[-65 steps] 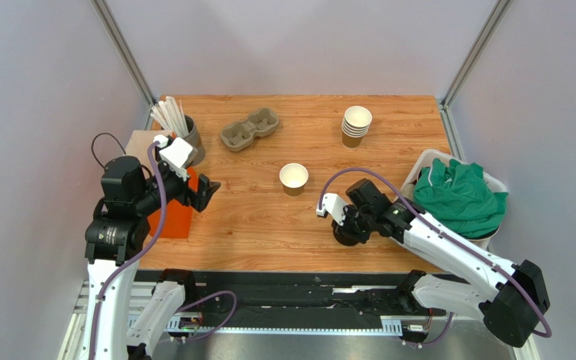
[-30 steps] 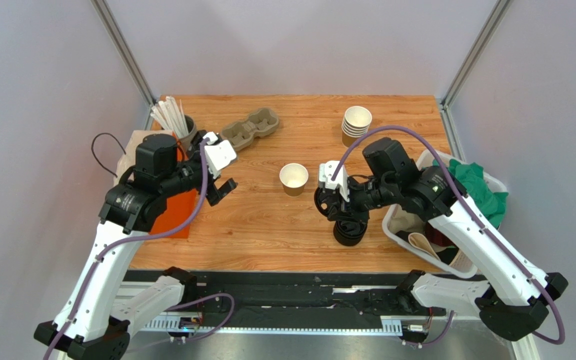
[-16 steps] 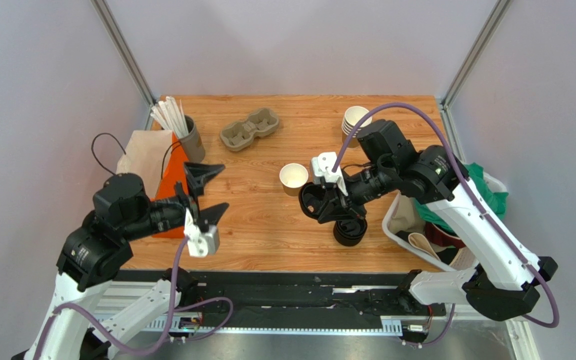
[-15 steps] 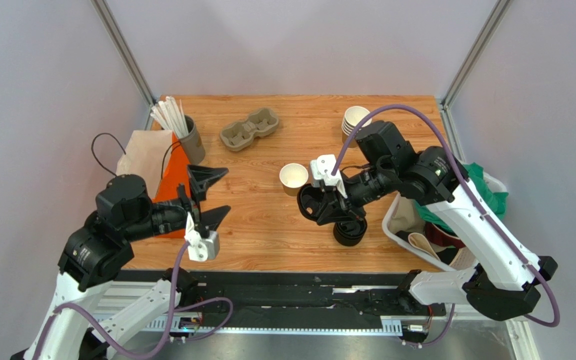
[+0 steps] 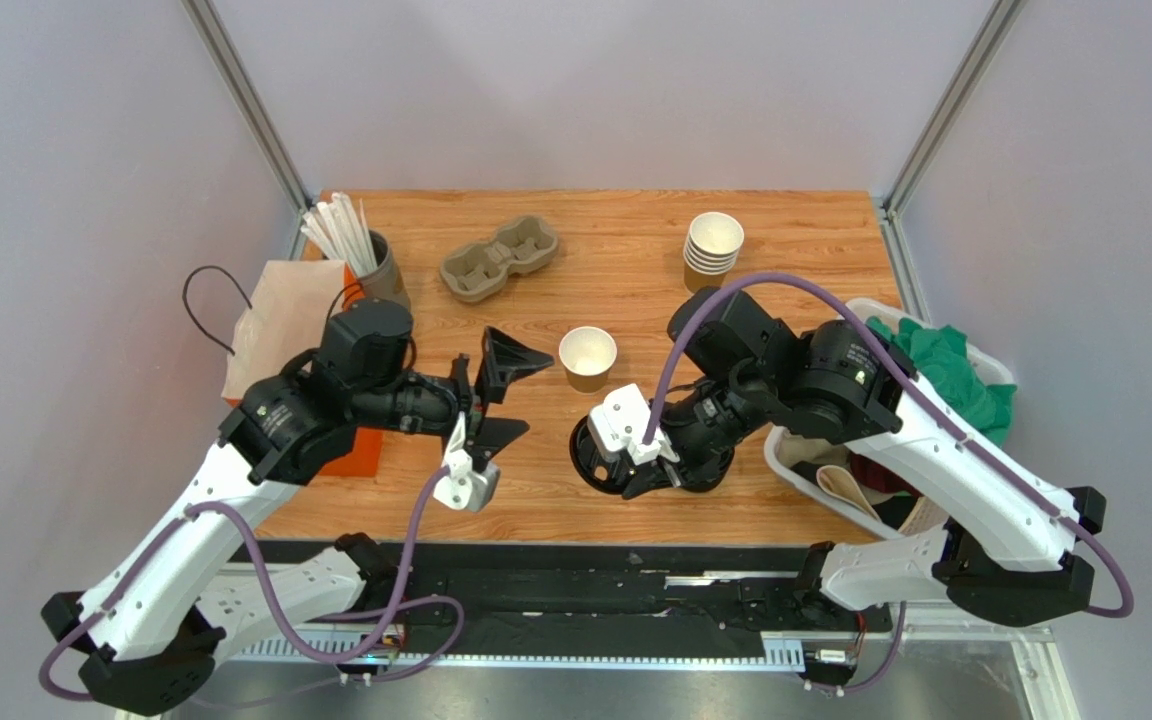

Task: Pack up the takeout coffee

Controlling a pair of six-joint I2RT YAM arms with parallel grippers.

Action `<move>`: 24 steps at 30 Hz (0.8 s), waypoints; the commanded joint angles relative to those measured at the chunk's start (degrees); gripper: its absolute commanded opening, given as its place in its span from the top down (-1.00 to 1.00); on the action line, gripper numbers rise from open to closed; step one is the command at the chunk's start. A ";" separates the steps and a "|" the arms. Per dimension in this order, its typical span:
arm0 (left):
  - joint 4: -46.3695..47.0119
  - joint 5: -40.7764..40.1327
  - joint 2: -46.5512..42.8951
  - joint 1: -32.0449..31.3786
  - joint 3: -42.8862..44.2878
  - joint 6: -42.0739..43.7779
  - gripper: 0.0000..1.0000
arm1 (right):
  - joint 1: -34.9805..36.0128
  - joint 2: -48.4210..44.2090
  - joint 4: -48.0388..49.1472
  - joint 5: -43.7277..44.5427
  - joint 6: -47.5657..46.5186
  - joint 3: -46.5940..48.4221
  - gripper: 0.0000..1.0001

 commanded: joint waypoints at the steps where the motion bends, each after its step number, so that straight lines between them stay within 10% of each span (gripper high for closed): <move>1: 2.84 2.31 1.00 -4.11 1.34 3.43 -0.98 | 1.06 0.22 -4.75 -0.40 -3.92 2.01 0.76; 16: 11.71 3.63 0.75 -10.88 -6.75 -2.97 -0.93 | 2.90 5.67 -4.40 -5.07 -7.36 5.87 0.78; 24: 15.15 3.28 -0.13 -12.64 -8.86 -5.01 -0.39 | 2.99 6.20 -3.61 -4.81 -7.53 5.78 0.78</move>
